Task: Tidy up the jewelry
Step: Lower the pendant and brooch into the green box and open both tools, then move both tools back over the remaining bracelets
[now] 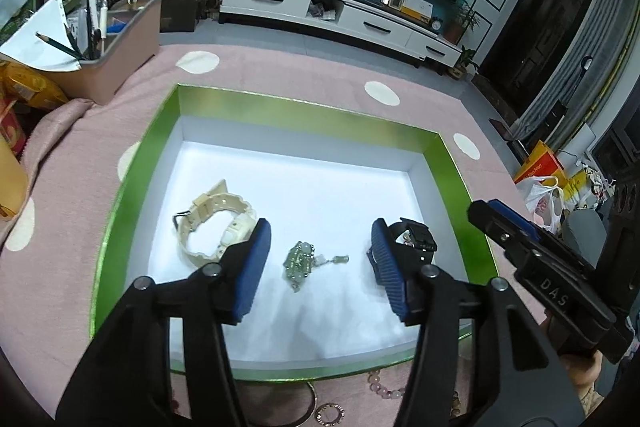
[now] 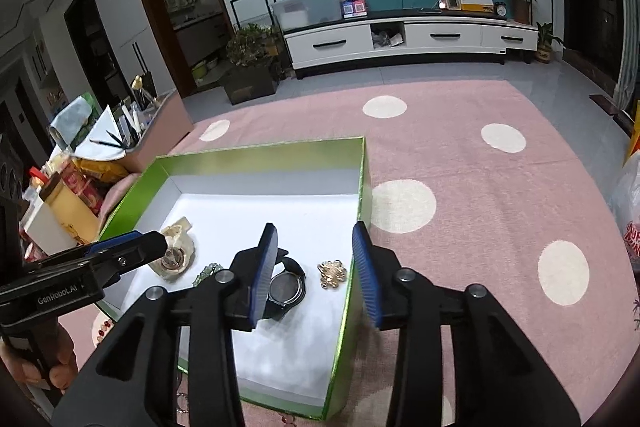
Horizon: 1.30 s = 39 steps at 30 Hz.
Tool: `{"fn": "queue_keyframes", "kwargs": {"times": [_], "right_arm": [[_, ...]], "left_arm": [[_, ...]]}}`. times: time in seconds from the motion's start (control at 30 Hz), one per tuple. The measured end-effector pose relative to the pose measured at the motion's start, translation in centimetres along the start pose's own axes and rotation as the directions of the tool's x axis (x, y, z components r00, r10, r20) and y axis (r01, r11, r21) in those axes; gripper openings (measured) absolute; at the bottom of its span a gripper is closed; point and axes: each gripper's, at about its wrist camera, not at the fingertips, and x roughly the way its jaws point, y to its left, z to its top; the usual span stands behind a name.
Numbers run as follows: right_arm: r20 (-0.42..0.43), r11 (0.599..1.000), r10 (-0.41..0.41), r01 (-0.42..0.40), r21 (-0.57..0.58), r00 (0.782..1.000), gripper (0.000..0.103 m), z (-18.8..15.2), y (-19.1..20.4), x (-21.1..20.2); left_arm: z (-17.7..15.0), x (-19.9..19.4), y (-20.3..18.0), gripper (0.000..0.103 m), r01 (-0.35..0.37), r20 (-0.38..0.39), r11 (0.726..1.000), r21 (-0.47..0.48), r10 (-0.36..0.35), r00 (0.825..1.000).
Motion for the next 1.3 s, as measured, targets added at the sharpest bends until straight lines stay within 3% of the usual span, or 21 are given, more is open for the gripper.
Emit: {"fn": "queue_keyframes", "kwargs": {"times": [0.6,1.0,1.3], "right_arm": [[0.025,0.999,-0.004,0.005,-0.038,1.000,0.040,-1.2,1.1,-3.8],[0.016,0.996,0.000,0.002,-0.085,1.000,0.044,-4.5,2.1,-6.4],[-0.006,0.997,-0.020,0.019,-0.080,1.000,0.044,-6.2,1.5,-7.3]], "left_arm": [[-0.6,-5.1,1.5,0.089,-0.079,0.072,0.997,0.005,0.078,0.994],[-3.2,-8.5,4.6,0.090,-0.167,0.090,0.986,-0.006,0.166,0.982],[-6.7,-9.7,8.0,0.090,-0.217,0.049,0.976,-0.035,0.218,0.975]]}}
